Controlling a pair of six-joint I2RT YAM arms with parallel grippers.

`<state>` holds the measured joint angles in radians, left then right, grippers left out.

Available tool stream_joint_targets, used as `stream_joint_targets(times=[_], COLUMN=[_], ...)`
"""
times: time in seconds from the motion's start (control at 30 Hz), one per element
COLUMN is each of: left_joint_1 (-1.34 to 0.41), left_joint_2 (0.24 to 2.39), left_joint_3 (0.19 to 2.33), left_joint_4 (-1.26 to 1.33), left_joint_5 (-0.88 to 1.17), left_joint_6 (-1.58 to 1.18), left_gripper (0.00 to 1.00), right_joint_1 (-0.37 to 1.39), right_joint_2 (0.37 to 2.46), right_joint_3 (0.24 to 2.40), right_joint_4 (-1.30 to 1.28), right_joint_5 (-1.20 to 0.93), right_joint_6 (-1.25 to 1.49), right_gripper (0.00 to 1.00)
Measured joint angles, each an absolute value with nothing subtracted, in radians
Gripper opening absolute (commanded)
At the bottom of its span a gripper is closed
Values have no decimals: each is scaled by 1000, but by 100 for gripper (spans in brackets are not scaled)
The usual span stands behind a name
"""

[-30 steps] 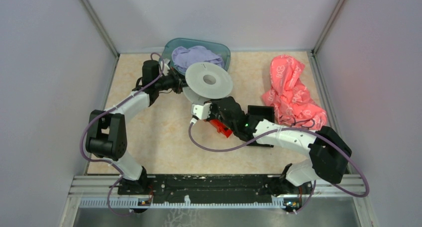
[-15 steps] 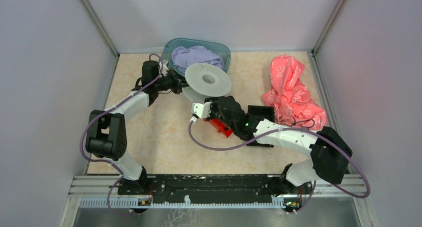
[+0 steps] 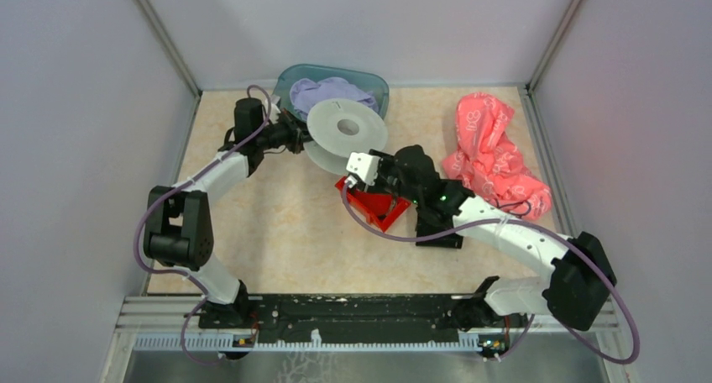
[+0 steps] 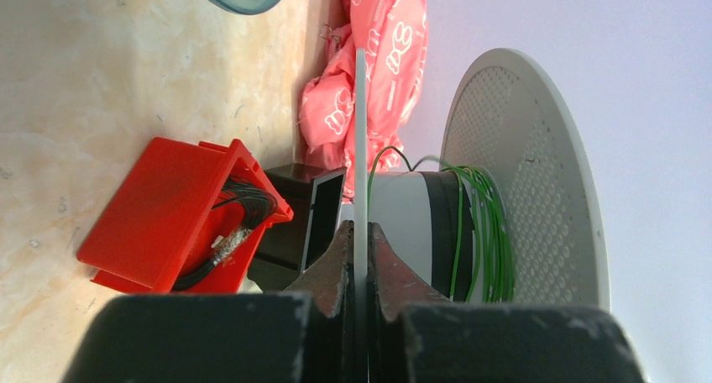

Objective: Wrap the cables
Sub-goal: Wrap the cable around the cable reel.

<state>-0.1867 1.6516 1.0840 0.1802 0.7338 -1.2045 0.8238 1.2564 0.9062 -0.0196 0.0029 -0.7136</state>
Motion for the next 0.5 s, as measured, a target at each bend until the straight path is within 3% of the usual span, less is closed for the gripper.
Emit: stream_joint_targets(times=[0.27, 0.5], left_joint_1=[-162, -150], left_joint_2=[1652, 1652], left_joint_3=[1086, 1086], left_joint_4=[202, 201], left_joint_5=[765, 765], left_joint_6=[-1212, -1211], left_gripper=[0, 0], right_joint_1=[726, 628], right_joint_2=[1169, 1116], right_joint_3=[906, 906], right_joint_4=[-72, -104], right_joint_5=[-155, -277], right_joint_6=[-638, -575], right_gripper=[56, 57])
